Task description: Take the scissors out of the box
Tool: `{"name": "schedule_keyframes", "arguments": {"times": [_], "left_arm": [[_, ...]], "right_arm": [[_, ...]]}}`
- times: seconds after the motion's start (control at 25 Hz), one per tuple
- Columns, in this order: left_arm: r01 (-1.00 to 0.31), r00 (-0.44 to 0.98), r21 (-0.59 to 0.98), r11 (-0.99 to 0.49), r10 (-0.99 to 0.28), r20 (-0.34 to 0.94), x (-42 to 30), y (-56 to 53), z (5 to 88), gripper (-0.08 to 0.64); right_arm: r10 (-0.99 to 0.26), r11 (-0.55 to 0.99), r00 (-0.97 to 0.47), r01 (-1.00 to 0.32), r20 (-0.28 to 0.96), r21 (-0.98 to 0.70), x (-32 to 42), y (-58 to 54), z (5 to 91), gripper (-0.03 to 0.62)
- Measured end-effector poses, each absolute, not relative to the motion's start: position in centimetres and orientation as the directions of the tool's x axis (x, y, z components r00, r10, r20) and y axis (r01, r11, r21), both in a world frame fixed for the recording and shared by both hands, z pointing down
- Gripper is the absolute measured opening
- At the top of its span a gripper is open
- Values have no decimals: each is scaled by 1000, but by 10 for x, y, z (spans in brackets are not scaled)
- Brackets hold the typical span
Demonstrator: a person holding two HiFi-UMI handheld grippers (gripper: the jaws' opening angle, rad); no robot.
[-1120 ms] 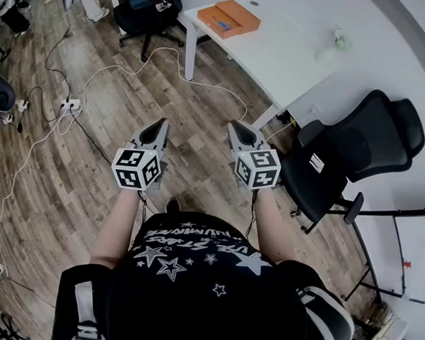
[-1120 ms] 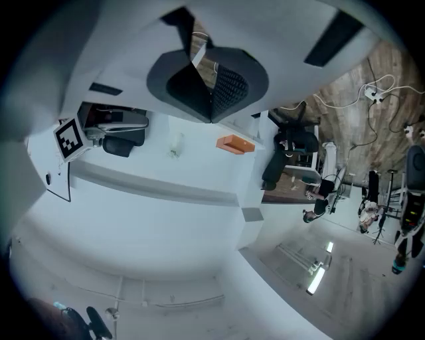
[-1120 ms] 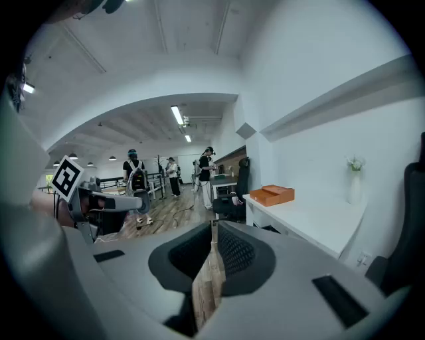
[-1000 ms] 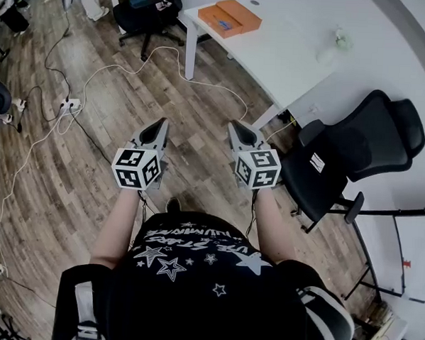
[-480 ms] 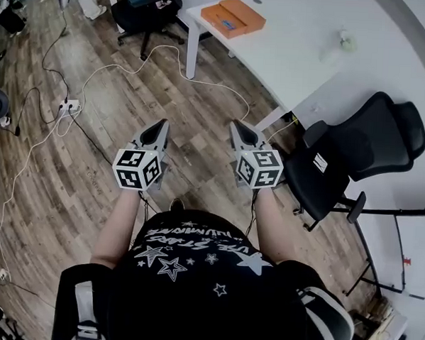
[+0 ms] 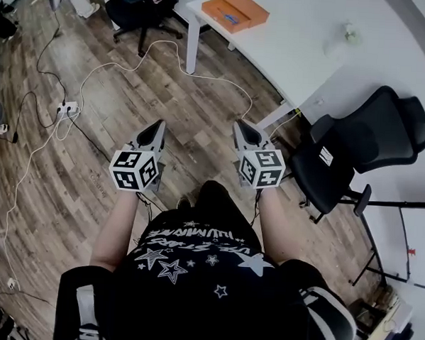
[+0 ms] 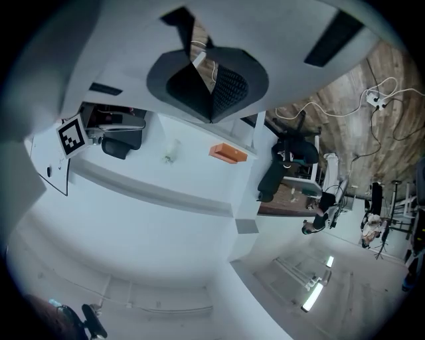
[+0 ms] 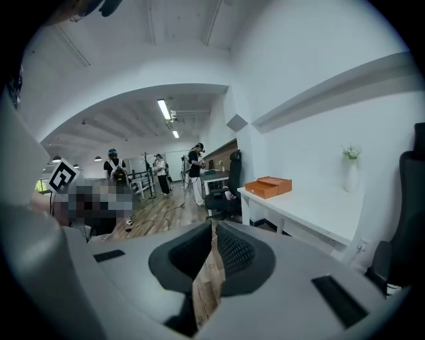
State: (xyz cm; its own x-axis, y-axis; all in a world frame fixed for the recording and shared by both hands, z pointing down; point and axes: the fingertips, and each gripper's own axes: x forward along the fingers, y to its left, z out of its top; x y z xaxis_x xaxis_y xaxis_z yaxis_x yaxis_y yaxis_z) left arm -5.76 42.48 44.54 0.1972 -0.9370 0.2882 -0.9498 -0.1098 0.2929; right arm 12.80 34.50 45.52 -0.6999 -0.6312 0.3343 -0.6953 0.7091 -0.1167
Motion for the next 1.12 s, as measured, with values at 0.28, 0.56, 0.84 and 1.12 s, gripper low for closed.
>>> {"name": "schedule_keyframes", "arguments": {"times": [0.28, 0.56, 0.84, 1.12], "left_arm": [[-951, 199, 291, -105, -928, 315, -67, 379, 458, 18], [-955, 153, 292, -52, -929, 337, -94, 300, 467, 18], [-956, 140, 290, -39, -932, 335, -102, 175, 465, 18], [-959, 138, 281, -40, -930, 339, -91, 74, 453, 18]], "right_arm": [[-626, 698, -703, -698, 337, -159, 117, 293, 468, 57], [-610, 704, -720, -684, 330, -192, 94, 199, 483, 57], [-595, 708, -723, -678, 350, -197, 85, 76, 492, 57], [-601, 707, -727, -677, 332, -205, 93, -35, 476, 57]]}}
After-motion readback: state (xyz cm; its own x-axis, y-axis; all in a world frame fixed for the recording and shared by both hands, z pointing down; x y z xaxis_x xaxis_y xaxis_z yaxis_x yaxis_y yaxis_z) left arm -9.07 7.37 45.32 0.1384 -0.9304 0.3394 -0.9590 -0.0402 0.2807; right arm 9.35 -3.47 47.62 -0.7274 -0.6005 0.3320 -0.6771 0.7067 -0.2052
